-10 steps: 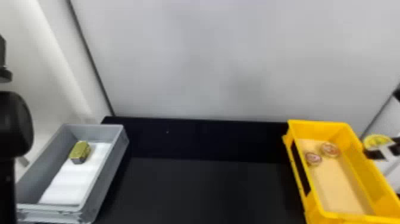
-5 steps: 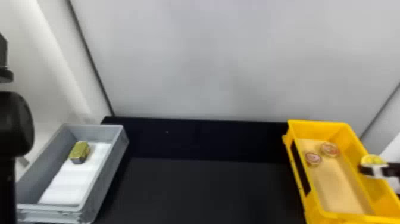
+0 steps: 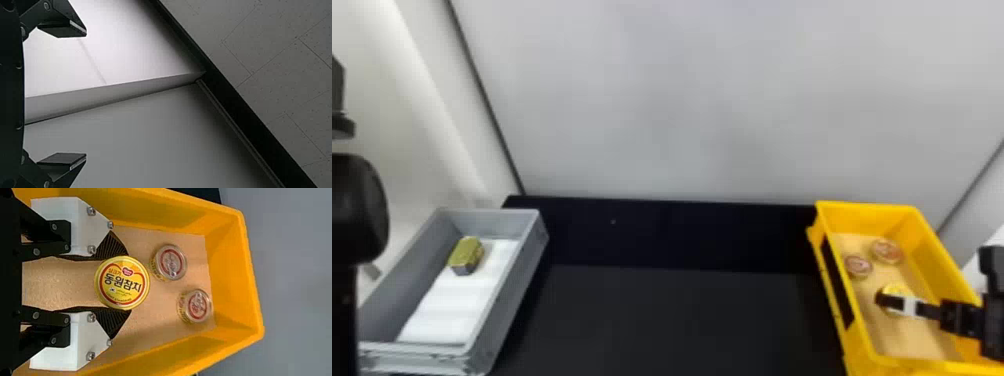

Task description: Pick up the round yellow can and place it in the yellow rectangular box

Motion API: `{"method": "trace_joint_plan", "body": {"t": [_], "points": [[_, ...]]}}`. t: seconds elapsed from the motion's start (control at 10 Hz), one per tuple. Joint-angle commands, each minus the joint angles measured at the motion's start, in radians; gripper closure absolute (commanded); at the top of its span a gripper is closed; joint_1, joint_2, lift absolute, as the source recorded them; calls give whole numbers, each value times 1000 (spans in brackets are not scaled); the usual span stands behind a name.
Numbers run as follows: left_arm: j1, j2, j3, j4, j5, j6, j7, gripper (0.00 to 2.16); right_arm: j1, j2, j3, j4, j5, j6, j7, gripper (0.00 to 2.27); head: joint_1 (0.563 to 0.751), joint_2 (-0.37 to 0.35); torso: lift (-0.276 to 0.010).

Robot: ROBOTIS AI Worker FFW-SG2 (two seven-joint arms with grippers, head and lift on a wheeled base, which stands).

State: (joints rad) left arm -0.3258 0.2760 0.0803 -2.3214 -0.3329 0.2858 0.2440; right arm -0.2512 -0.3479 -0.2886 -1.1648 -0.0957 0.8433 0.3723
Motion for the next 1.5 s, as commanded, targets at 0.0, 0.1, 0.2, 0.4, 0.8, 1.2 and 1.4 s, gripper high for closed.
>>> {"method": "trace_joint_plan", "body": {"t": [0.0, 0.1, 0.2, 0.4, 0.8, 1.2, 1.4], "points": [[-2, -1, -2, 2, 0, 0, 0, 160, 0, 0, 11, 39, -6, 1, 1, 733, 663, 54, -10], [-4, -1, -4, 2, 0, -2, 0, 159, -2, 0, 14, 47, -6, 2, -1, 733, 663, 54, -10], [-6, -1, -4, 2, 0, -3, 0, 160, -3, 0, 17, 54, -6, 5, -1, 734, 663, 54, -10], [-6, -3, -2, 2, 0, -3, 0, 159, -2, -2, 23, 53, -6, 5, 1, 734, 663, 54, -10], [-6, -6, -1, 2, 0, -3, 0, 159, 1, -2, 26, 45, -6, 15, 1, 725, 663, 54, -10], [-6, -9, -1, 2, 0, -5, 0, 160, 9, 0, 22, 11, -6, 53, -22, 5, 663, 54, -10], [-6, -9, -1, 2, 0, -5, 0, 159, 20, -2, 17, -61, -4, 77, -39, 5, 663, 54, -10]]}}
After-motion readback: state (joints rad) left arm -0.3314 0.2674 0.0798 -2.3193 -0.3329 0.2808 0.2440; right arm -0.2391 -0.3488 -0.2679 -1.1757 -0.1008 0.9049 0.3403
